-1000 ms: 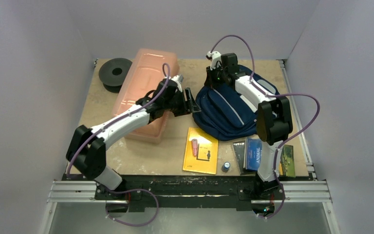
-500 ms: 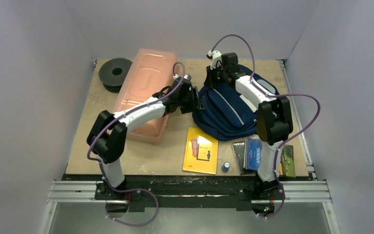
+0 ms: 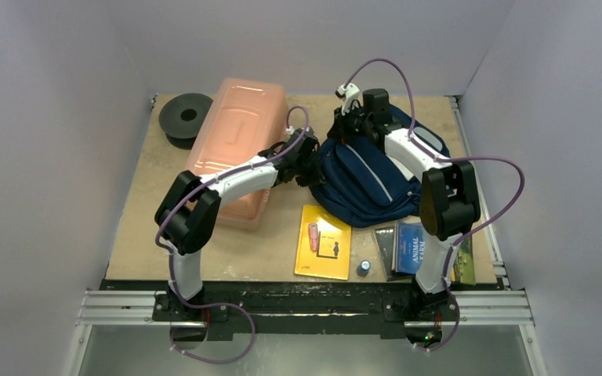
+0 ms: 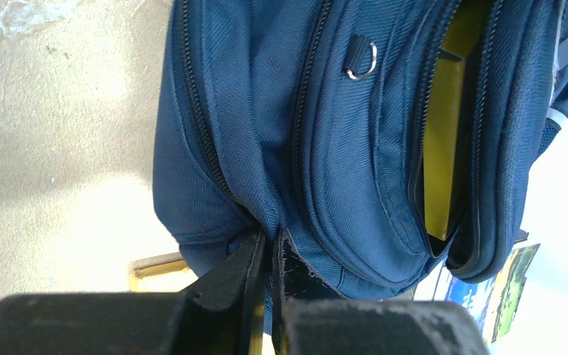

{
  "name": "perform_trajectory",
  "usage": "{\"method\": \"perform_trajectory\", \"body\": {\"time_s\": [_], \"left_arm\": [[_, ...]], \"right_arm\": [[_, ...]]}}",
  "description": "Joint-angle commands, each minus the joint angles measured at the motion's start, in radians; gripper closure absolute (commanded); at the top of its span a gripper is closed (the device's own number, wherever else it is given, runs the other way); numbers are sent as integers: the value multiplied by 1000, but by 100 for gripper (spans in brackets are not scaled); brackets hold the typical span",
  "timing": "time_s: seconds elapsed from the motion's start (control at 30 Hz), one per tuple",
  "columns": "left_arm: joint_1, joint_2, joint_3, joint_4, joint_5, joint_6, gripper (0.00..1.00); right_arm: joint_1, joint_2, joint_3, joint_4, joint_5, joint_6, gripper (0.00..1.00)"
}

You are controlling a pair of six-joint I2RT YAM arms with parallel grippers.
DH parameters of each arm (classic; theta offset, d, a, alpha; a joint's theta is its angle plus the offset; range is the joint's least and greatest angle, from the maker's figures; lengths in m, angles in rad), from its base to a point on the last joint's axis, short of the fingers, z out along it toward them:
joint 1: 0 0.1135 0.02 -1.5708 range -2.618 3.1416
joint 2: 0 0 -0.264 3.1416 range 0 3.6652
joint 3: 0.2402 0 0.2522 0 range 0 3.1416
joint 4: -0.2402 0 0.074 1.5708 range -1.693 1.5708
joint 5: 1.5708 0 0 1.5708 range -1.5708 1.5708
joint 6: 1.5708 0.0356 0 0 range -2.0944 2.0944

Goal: Pack the student bag
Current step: Zip the student bag at the center of the board.

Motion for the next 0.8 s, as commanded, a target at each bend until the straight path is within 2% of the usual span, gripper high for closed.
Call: {"method": "perform_trajectory", "body": {"time_s": [0.0,0.07,0.2,0.37,0.47,0.63,0.77], "left_arm": [[0,-33,40,102,-52,59,100],[0,-54,15,167,-61,74,100],[6,-81,-7,253,-67,97,100],[22,-109,-18,288,-53,99,100],[36,-142,-54,350,-44,105,100],[67,-178,-73,330,-15,137,100],[84,-185,-55,312,45,145,100]], "right_arm": [[20,-133,-128,275,-293,-43,100],[24,-152,-172,290,-300,-15,100],[26,-189,-291,422,-449,86,100],[27,-248,-393,480,-442,182,100],[26,-279,-449,466,-436,120,100],[27,-357,-617,607,-371,-12,100],[28,-322,-605,613,-395,-83,100]]}}
